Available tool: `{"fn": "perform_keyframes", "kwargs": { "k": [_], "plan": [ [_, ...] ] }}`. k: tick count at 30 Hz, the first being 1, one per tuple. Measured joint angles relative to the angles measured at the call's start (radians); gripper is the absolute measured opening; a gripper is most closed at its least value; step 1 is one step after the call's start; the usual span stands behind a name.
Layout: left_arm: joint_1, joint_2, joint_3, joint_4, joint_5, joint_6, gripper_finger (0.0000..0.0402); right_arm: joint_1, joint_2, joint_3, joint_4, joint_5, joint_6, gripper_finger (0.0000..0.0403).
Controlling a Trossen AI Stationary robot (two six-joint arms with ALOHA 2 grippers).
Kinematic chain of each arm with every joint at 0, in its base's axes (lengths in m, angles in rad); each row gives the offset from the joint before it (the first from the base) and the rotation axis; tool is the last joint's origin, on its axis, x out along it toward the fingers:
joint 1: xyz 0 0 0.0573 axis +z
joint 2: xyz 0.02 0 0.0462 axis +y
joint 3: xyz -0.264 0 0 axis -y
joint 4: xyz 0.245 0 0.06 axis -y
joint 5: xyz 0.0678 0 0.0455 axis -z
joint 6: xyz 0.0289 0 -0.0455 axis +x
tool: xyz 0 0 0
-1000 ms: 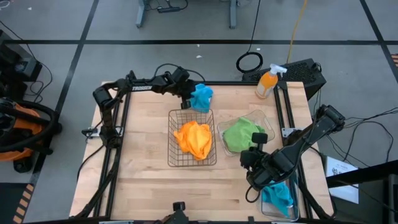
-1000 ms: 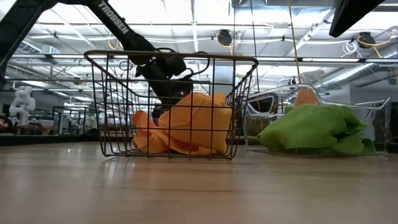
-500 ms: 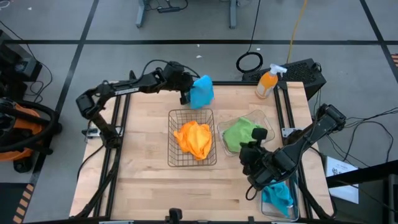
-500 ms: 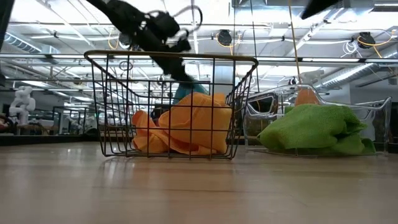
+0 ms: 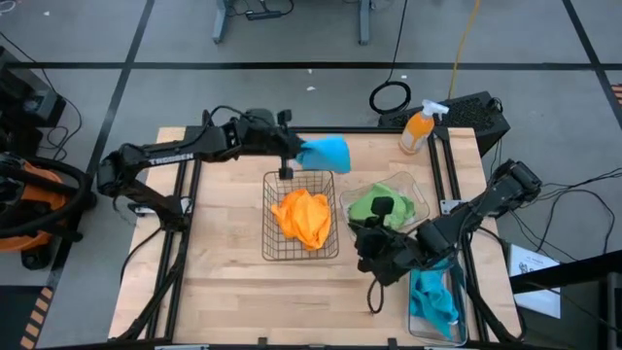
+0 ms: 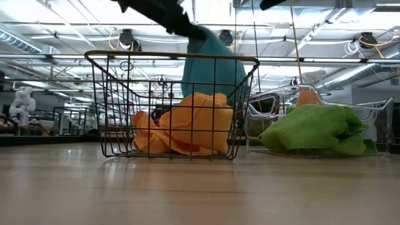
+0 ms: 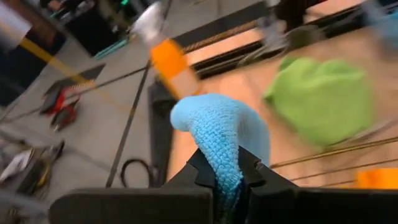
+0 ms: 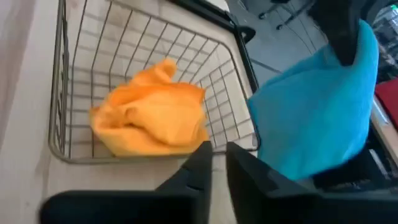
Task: Sort microfiber towel by color & place in baskets
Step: Put the blue towel into the bottom transparent bin
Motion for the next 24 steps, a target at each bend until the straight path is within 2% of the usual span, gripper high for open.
{"fn": "perform_keyframes", "kwargs": {
  "k": [7,14,19,24],
  "plan": [
    [-0.188,-0.005,0.0,0.05,-0.003,0.0,0.0014,-0.075,-0.071,0.0,0.055,-0.114,-0.082,0.0158],
    [-0.349,-0.005,0.0,0.044,-0.066,0.001,0.0015,-0.065,-0.094,0.0,0.077,-0.223,-0.001,0.0268],
    [-0.439,-0.005,0.0,0.042,-0.071,0.001,0.0015,-0.015,-0.089,0.0,0.162,-0.226,-0.035,0.0311],
    [-0.512,-0.005,0.0,0.042,-0.078,0.001,0.0015,0.036,-0.088,0.0,0.246,-0.225,-0.085,0.0317]
  ]
}}
